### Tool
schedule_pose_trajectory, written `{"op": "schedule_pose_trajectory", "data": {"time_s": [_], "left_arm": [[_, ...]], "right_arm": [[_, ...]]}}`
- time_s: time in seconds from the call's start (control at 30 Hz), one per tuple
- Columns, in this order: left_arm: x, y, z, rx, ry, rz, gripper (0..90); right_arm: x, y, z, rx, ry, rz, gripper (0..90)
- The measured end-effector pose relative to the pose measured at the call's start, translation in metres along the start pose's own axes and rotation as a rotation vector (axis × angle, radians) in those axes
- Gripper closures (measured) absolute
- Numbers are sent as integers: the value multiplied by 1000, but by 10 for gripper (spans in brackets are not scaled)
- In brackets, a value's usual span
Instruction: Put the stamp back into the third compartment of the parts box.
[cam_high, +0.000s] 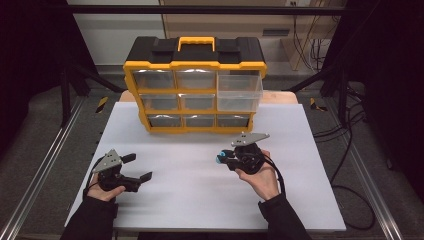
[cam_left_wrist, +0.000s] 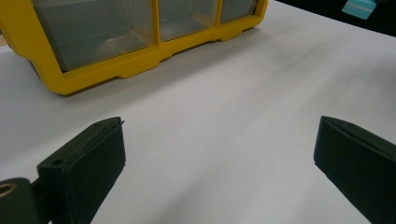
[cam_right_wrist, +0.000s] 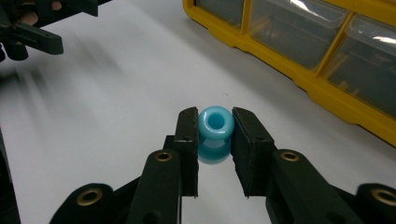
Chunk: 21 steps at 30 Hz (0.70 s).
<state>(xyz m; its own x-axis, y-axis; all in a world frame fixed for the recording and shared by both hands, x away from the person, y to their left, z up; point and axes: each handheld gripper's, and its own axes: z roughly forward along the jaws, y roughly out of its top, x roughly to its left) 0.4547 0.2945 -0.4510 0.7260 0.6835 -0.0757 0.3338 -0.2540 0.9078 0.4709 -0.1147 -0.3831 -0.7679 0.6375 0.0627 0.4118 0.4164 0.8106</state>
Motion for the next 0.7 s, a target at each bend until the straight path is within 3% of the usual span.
{"op": "schedule_pose_trajectory", "data": {"time_s": [0.7], "left_arm": [[1,1,-2,-6,1,3,18]], "right_arm": [[-1,11,-20,-26,-7,-16,725]]}}
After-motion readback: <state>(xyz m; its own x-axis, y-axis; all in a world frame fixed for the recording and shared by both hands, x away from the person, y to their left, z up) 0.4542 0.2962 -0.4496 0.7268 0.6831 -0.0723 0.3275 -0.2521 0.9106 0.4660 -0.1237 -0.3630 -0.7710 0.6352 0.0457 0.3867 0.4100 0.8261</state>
